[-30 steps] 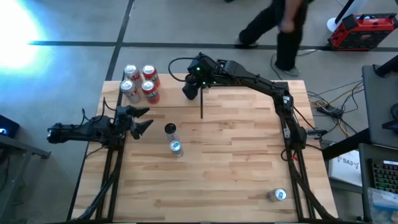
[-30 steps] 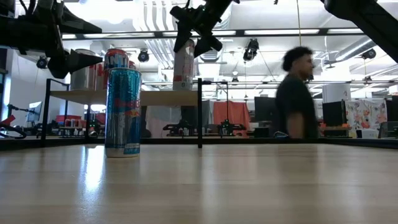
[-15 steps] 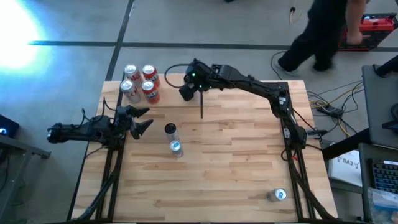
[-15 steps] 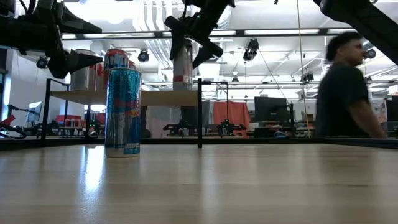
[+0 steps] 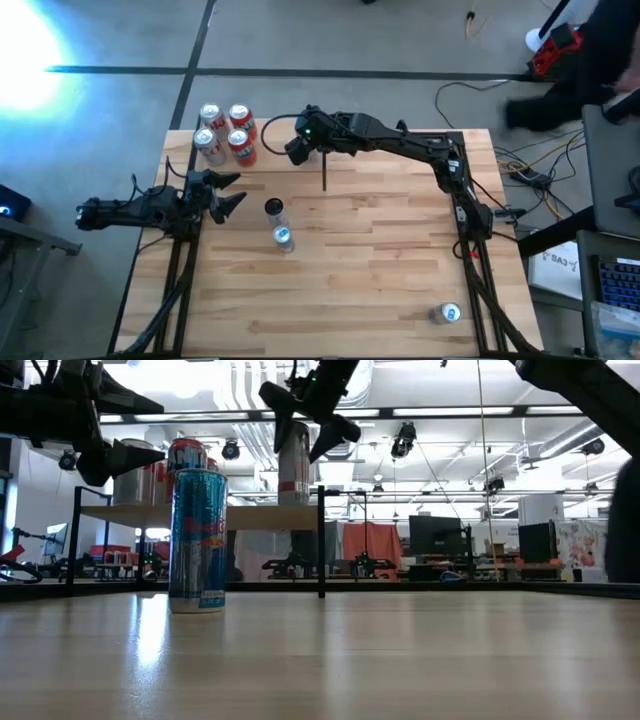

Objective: Place canned beverage on shelf
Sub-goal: Put the right white pink soda can on the shelf

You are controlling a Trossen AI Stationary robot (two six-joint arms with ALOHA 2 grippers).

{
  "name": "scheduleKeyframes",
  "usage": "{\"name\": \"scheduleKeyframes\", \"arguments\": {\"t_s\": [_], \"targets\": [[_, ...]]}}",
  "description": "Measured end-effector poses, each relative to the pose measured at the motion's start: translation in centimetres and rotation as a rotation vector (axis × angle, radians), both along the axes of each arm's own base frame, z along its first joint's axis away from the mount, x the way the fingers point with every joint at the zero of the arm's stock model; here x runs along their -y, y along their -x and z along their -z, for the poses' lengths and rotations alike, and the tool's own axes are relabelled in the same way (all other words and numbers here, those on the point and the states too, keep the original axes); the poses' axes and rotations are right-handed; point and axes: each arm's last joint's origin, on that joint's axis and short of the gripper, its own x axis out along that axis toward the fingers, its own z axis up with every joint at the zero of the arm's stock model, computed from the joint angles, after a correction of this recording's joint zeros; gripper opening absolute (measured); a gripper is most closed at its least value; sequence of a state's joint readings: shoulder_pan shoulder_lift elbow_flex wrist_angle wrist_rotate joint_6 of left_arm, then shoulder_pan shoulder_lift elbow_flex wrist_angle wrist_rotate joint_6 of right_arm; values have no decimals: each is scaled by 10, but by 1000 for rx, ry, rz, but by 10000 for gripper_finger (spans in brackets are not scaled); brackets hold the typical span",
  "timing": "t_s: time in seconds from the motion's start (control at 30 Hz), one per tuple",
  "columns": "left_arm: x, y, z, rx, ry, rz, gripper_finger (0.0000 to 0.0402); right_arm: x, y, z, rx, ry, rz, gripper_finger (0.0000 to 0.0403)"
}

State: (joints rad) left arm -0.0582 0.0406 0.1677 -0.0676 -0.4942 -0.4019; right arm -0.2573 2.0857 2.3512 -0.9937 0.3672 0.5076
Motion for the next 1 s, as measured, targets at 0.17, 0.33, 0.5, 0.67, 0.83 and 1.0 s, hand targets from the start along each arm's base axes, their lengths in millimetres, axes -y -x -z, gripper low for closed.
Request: {"name": "scheduleKeyframes", "arguments": {"t_s": [0.17,0.33,0.5,0.67,0.83,1.0], "targets": [[0,0,0,0,0,0,398,0,0,0,19,-19,26,278],[0,0,0,0,0,0,398,-4,0,0,54,-22,122,245],[0,0,0,0,0,0,398,-12,-1,-1,45,81,211,254],[0,0,0,0,0,0,398,-16,-1,-2,60,131,282,255],[0,0,0,0,0,0,398,-14,-3,3,95,99,331,255],[0,0,0,0,0,0,398,-9,-11,15,81,102,336,255]]}}
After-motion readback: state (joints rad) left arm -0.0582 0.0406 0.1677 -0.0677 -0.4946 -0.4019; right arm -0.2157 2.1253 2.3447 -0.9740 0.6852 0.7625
